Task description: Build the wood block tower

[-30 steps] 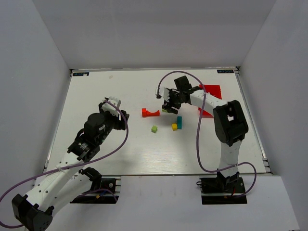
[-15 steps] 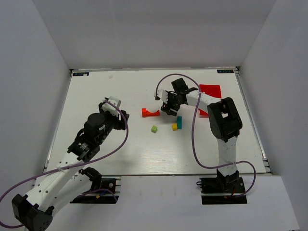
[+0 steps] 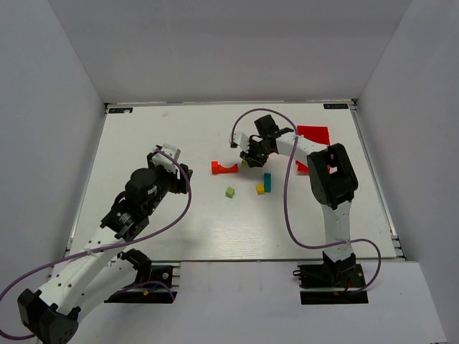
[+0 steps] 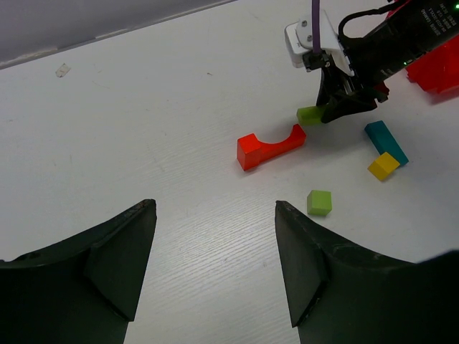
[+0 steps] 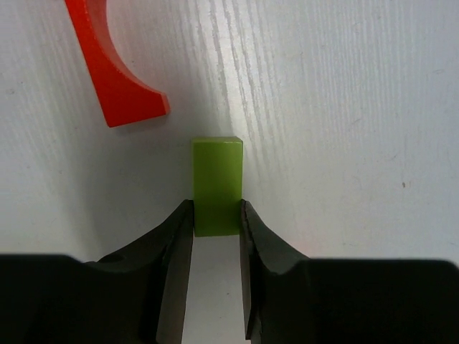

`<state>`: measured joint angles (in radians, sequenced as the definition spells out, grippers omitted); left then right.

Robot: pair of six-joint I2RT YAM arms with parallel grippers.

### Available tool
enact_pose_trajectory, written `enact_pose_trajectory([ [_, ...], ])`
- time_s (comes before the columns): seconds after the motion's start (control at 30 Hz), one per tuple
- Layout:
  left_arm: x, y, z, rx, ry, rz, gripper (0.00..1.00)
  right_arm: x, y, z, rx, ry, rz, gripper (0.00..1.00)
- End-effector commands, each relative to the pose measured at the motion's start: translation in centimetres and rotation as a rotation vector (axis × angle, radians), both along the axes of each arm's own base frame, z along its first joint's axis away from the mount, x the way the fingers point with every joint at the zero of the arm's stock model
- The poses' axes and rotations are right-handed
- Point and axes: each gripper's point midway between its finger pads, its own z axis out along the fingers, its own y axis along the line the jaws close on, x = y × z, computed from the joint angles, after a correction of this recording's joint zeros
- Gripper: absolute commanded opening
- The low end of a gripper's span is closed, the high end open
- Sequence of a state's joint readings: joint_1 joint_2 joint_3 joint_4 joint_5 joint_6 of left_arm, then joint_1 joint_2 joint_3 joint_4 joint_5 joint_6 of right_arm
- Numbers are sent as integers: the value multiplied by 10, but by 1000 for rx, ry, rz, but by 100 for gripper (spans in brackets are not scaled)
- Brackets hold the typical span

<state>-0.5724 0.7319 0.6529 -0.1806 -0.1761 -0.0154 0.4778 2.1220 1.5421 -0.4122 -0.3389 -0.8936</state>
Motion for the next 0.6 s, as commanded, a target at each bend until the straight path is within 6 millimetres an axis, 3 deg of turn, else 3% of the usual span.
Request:
enact_pose_trajectory([
  [0.0, 0, 3, 1, 6, -3, 12, 77, -6, 1, 27, 48, -23, 35, 10],
  [0.03, 0, 3, 1, 6, -3, 12, 77, -7, 1, 32, 54, -33, 46, 10],
  [0.07, 0, 3, 1, 6, -3, 12, 77, -10, -2, 34, 46, -35, 65, 0],
  [0.27, 0, 3, 1, 6, -3, 12, 77, -11, -2, 47, 53, -65, 92, 0],
  [0.37, 0, 3, 1, 6, -3, 12, 77, -14, 1, 65, 80, -94, 110, 0],
  [0.57, 0, 3, 1, 6, -3, 12, 77, -27, 19, 77, 113, -103, 199, 0],
])
